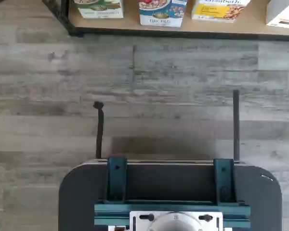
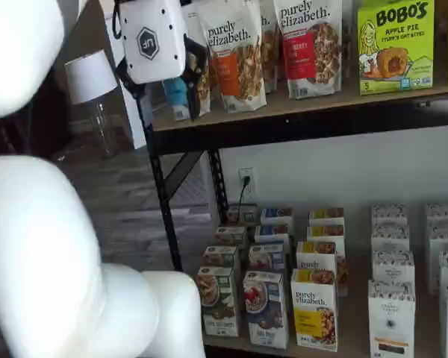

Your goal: Pick up the blue and white box that is on the bottom shelf, the second box from the left

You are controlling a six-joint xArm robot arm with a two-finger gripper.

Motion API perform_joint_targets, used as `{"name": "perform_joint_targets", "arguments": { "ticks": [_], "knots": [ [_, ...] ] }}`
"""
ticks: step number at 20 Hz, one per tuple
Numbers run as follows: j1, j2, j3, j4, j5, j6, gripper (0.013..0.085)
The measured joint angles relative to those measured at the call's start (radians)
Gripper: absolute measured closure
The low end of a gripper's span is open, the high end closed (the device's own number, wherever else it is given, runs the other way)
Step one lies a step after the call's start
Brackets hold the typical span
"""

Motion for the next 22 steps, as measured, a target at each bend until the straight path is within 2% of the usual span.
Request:
{"name": "perform_joint_targets", "arguments": {
  "ticks": [2, 3, 13, 22],
  "knots": [
    [0.035, -0.023, 0.021, -0.038, -0.039, 0.018, 0.0130],
    [0.039, -0.029, 0.026, -0.045, -0.051, 0.021, 0.0130],
    [0.033, -0.039, 0.055, -0.047, -0.087, 0.016, 0.0130],
    [0.037, -0.082, 0.178, -0.027, -0.174, 0.027, 0.0130]
  ]
}}
